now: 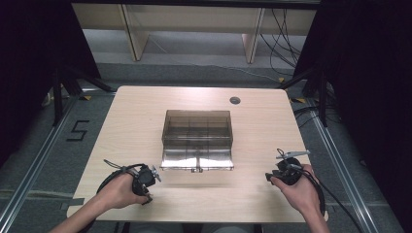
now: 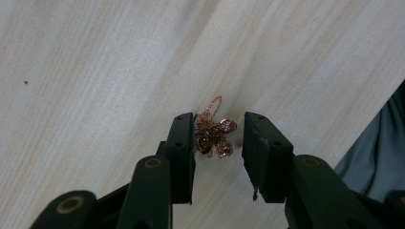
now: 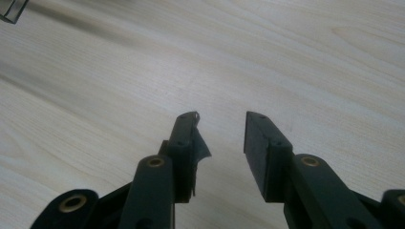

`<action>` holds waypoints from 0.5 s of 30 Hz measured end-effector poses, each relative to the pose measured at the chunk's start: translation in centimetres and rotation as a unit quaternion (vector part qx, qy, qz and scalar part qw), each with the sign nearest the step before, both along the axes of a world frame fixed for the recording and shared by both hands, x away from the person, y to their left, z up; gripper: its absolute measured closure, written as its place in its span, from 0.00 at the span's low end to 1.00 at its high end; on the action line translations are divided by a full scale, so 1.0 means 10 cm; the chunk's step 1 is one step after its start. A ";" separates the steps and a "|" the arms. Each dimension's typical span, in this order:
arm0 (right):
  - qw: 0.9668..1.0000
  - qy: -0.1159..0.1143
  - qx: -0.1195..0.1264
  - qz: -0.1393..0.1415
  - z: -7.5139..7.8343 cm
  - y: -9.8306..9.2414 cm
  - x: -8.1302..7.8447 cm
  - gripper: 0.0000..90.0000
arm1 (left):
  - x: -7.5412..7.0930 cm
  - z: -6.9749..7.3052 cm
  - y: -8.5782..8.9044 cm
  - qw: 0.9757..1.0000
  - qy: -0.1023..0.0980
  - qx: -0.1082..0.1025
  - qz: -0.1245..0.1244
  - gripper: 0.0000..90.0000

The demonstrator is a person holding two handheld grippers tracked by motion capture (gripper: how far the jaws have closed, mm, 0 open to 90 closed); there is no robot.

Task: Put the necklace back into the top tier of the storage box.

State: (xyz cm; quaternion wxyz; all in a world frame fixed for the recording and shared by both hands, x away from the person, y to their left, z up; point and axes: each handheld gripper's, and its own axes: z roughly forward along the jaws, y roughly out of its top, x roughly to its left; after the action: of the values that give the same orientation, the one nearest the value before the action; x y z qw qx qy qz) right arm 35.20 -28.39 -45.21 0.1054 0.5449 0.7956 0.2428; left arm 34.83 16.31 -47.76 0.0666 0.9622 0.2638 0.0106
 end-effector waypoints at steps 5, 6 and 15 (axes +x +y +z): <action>1.000 -0.002 0.000 0.000 0.00 0.00 0.00 0.73 | 0.01 -0.02 0.01 1.000 0.000 0.002 -0.006 0.72; 1.000 -0.002 0.000 0.001 0.00 0.00 0.00 0.73 | 0.01 -0.02 0.01 1.000 -0.001 0.003 -0.006 0.73; 1.000 -0.003 -0.008 0.009 0.00 0.01 0.00 0.74 | 0.00 -0.02 0.00 1.000 -0.002 0.003 -0.027 0.89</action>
State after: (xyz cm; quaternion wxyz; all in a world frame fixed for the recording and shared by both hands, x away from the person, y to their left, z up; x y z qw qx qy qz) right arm 35.19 -28.33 -45.22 0.1097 0.5364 0.8020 0.2390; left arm 34.81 16.29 -47.93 0.0644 0.9692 0.2374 0.0117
